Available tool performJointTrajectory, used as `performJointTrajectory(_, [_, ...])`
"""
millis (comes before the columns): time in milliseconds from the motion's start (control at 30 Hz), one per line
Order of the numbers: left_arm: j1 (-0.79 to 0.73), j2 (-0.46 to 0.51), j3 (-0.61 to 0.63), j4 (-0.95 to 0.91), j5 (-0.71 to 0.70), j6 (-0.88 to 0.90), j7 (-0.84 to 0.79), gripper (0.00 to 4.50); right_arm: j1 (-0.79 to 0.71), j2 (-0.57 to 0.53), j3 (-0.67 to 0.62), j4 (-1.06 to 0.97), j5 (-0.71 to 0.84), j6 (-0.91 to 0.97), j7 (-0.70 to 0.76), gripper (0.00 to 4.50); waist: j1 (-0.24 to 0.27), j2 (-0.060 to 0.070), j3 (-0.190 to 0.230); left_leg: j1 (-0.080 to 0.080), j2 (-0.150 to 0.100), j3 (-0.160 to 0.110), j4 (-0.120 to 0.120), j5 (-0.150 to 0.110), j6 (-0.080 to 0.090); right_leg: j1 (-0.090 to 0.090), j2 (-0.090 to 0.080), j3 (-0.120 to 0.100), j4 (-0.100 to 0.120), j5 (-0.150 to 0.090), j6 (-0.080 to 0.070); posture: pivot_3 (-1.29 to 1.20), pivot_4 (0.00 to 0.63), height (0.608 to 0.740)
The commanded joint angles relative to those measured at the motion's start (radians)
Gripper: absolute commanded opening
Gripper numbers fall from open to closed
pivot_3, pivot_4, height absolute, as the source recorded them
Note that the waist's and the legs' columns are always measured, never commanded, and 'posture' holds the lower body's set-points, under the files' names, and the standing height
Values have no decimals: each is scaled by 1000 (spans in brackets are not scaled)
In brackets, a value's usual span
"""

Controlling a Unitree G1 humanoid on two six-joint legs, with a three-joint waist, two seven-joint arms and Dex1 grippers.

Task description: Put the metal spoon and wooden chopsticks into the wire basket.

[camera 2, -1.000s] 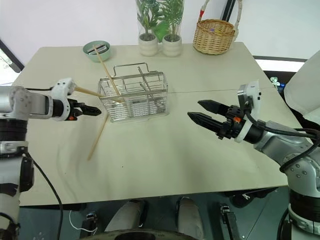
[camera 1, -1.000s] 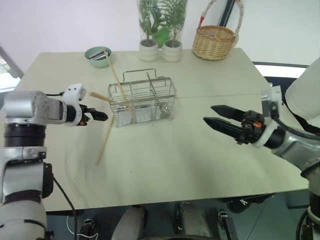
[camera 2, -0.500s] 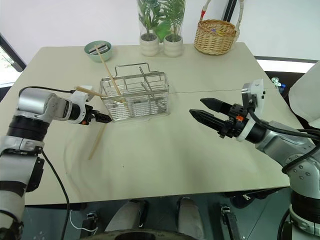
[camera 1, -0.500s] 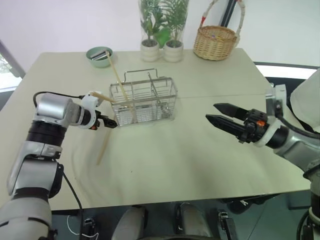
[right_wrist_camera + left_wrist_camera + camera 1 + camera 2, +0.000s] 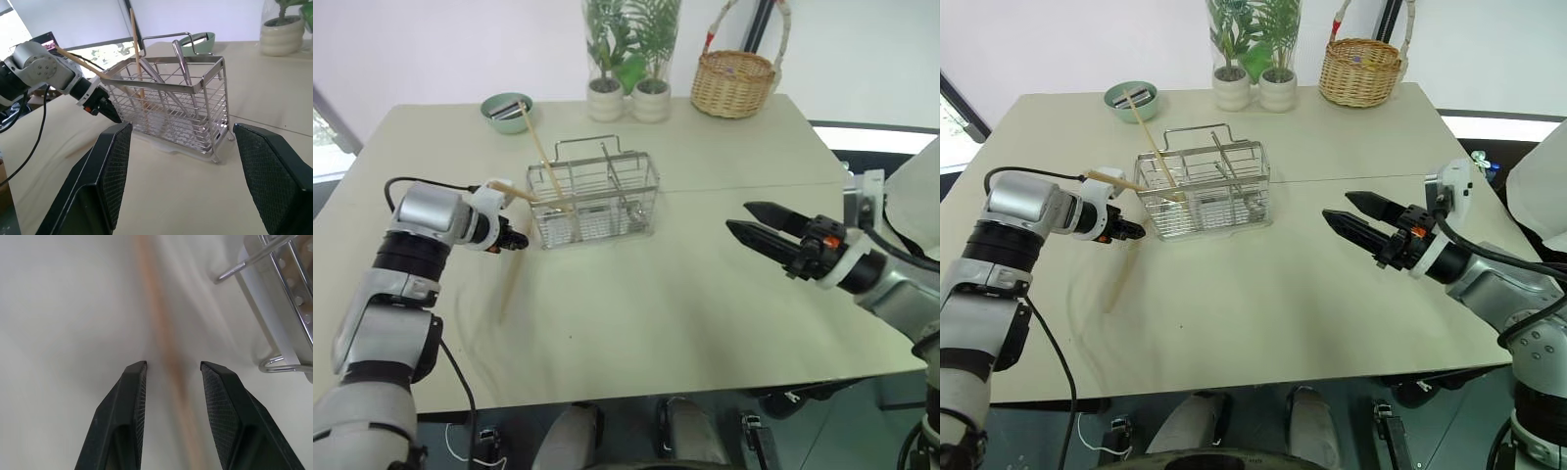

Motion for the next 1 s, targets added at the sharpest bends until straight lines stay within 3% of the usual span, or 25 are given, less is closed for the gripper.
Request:
performJointTrajectory(33, [-6, 1, -16, 42, 30, -19, -25, 2120, -32, 12, -14, -43, 18, -29, -24, 3392, -1, 0, 0, 0, 0, 0, 0, 0, 0, 0, 0, 0, 0, 0, 0, 0, 150, 704])
performJointTrajectory(300, [-13, 15, -15, 125, 82, -76, -56, 2120, -32, 33, 38, -79, -20, -58, -24, 3392, -2, 4, -3, 2, 1, 0, 0, 0, 0, 1, 1, 0, 1, 0, 0, 0, 150, 704])
performJointTrajectory(567, [7, 5, -22, 84, 94, -49, -76, 2120, -85, -5, 43, -39, -7, -38, 4, 3392, -3, 4, -3, 2, 1, 0, 0, 0, 0, 1, 1, 0, 1, 0, 0, 0, 150, 704])
performJointTrajectory(767, [4, 5, 15, 91, 99, -33, -63, 57, -81, -3, 46, -25, -13, -44, 16, 3392, -3, 4, -3, 2, 0, 1, 0, 0, 0, 1, 1, 0, 1, 0, 0, 0, 150, 704])
performJointTrajectory(1000, [8, 2, 39, 80, 100, -1, -47, 57, -73, -4, 48, -19, -24, -51, 36, 3392, -4, 4, -3, 2, 0, 1, 0, 0, 1, 0, 0, 0, 1, 0, 0, 0, 150, 704])
